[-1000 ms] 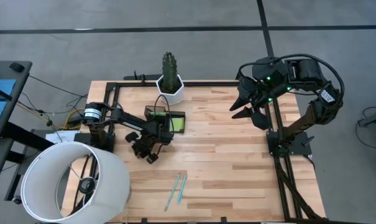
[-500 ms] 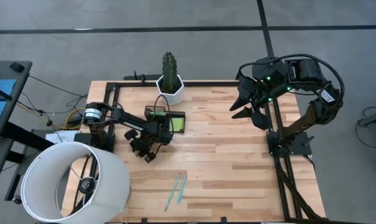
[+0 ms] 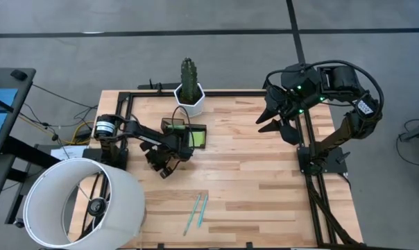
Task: Pick and place office supplies into organizer
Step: Put the purple pen into the black mesh organizer
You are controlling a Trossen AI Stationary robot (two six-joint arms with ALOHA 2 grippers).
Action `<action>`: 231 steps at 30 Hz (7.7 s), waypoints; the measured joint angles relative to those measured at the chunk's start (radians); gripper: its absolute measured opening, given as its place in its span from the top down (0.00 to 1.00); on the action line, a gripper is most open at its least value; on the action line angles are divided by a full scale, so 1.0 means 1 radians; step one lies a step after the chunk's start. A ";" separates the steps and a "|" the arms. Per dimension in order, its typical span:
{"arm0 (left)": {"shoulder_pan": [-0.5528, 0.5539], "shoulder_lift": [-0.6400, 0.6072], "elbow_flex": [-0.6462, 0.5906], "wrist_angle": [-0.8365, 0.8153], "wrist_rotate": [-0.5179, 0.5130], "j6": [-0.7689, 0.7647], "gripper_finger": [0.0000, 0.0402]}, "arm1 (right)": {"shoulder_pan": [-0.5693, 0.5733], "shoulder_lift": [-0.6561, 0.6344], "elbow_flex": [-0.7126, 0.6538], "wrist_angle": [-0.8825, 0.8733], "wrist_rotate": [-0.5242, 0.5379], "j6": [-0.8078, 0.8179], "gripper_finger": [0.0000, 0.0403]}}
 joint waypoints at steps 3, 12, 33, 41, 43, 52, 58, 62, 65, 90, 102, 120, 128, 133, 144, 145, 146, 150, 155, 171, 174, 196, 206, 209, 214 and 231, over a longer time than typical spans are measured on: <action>0.000 -0.001 -0.001 0.006 0.008 0.000 0.74 | 0.000 0.000 0.000 0.000 0.000 0.000 0.67; -0.005 -0.001 -0.001 0.008 0.015 0.014 0.74 | 0.000 0.000 0.000 0.000 0.000 0.008 0.67; -0.018 0.005 0.094 -0.040 -0.015 0.078 1.00 | 0.000 0.000 0.000 0.000 0.000 0.008 0.67; -0.045 0.004 0.248 -0.109 -0.092 0.069 1.00 | 0.000 0.000 0.000 0.000 0.000 0.008 0.67; -0.044 0.003 0.275 -0.106 -0.110 0.056 1.00 | 0.000 0.000 0.000 0.000 0.000 0.008 0.67; -0.055 0.002 0.322 -0.064 -0.137 0.043 1.00 | 0.002 0.000 0.000 -0.046 0.000 0.009 0.67; -0.112 0.002 0.438 -0.251 -0.205 0.035 1.00 | 0.002 0.000 0.000 -0.058 0.000 0.009 0.67; -0.178 -0.044 0.578 -0.404 -0.433 -0.034 1.00 | 0.002 0.000 0.000 -0.058 0.000 0.008 0.67; -0.196 -0.139 0.624 -0.380 -0.537 -0.049 1.00 | 0.002 0.000 0.000 -0.057 -0.001 0.008 0.67; -0.127 -0.722 -0.524 1.156 -0.417 0.106 0.92 | 0.002 0.000 0.000 0.094 -0.004 0.000 0.67; -0.107 -0.721 -0.664 1.117 -0.381 0.131 0.69 | 0.002 0.000 0.000 0.104 -0.004 0.000 0.67; -0.107 -0.723 -0.912 1.457 -0.393 0.205 0.69 | 0.002 0.000 0.000 0.106 -0.004 -0.001 0.67; -0.107 -0.721 -0.977 1.617 -0.386 0.362 0.69 | 0.002 0.002 0.000 0.109 -0.003 -0.003 0.67; -0.106 -0.700 -0.981 1.652 -0.358 0.369 0.69 | 0.002 0.032 -0.001 0.112 -0.001 -0.006 0.67; -0.102 -0.421 -0.969 1.950 -0.376 0.371 0.69 | 0.000 0.161 -0.001 0.067 -0.027 -0.037 0.67; -0.102 -0.377 -0.961 1.978 -0.382 0.363 0.69 | 0.000 0.172 0.000 0.060 -0.038 -0.037 0.67; -0.102 -0.343 -0.957 2.007 -0.386 0.353 0.69 | 0.000 0.179 0.001 0.055 -0.051 -0.037 0.67; -0.104 -0.176 -0.953 2.198 -0.416 0.340 0.69 | 0.002 0.196 -0.001 0.002 -0.096 -0.028 0.67; -0.104 0.009 -0.950 2.440 -0.444 0.336 0.71 | 0.009 0.195 0.000 -0.013 -0.120 -0.026 0.67; -0.104 0.109 -0.955 2.689 -0.424 0.214 0.94 | 0.007 0.190 0.000 -0.013 -0.117 -0.064 0.67; -0.106 0.032 -0.955 2.681 -0.396 0.150 0.94 | 0.007 0.190 0.000 -0.015 -0.117 -0.076 0.67; -0.080 -0.757 -0.251 0.896 -0.536 0.536 0.94 | 0.009 0.190 0.000 -0.053 -0.117 -0.106 0.67; 0.106 -0.746 0.191 0.180 -0.622 0.688 0.94 | 0.009 0.190 0.000 -0.065 -0.118 -0.108 0.67; 0.163 -0.742 0.229 0.070 -0.533 0.707 0.94 | 0.009 0.190 0.000 -0.065 -0.118 -0.108 0.67; 0.216 -0.705 0.198 0.029 -0.386 0.753 0.94 | 0.009 0.190 0.000 -0.065 -0.118 -0.108 0.67; 0.313 -0.330 0.179 0.155 -0.335 0.916 0.90 | 0.084 0.190 0.000 -0.065 -0.120 -0.105 0.67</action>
